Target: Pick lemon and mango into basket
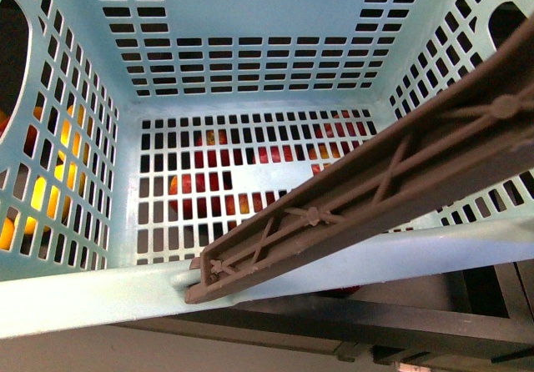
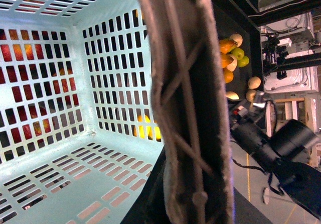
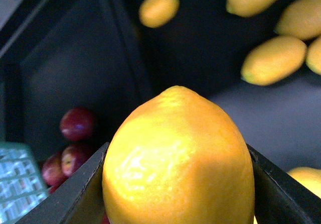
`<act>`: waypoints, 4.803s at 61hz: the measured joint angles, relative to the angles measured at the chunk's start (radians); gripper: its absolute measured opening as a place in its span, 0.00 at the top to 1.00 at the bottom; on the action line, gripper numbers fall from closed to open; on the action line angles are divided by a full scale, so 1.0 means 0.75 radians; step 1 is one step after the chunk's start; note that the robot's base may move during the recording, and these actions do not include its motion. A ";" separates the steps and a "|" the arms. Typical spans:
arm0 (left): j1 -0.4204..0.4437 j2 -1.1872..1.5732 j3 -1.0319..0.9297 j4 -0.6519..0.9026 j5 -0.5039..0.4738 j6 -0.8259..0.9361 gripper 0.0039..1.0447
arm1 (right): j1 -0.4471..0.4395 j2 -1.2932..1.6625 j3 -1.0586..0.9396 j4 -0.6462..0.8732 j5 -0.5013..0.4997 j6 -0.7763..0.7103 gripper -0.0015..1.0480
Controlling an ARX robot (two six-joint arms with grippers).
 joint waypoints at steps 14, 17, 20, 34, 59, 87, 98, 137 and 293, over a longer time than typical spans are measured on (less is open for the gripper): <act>0.000 0.000 0.000 0.000 -0.001 0.000 0.95 | 0.190 -0.550 -0.019 -0.168 -0.035 0.019 0.37; 0.000 0.000 0.000 0.000 0.000 0.001 0.95 | 0.267 -0.642 -0.021 -0.196 -0.015 0.024 0.37; 0.000 0.000 0.000 0.000 0.001 0.000 0.95 | 0.337 -0.704 -0.026 -0.212 0.020 0.026 0.37; 0.000 0.000 0.000 0.000 -0.002 0.001 0.95 | 0.720 -0.849 -0.078 -0.249 0.179 0.050 0.37; 0.000 0.000 0.000 0.000 0.001 0.000 0.95 | 1.098 -0.811 -0.189 -0.224 0.378 0.081 0.37; -0.001 0.000 -0.001 -0.001 0.002 -0.006 0.95 | 1.020 -0.899 -0.203 -0.281 0.441 0.148 0.08; 0.001 0.000 -0.001 -0.001 -0.014 -0.003 0.95 | 0.698 -1.098 -0.215 -0.392 0.488 0.206 0.08; 0.001 0.000 -0.001 -0.001 -0.004 -0.003 0.95 | 0.446 -1.636 -0.679 0.002 0.329 -0.279 0.68; -0.003 -0.006 0.000 0.001 -0.008 -0.004 0.95 | 0.831 -2.152 -0.852 -0.296 0.694 -0.310 0.08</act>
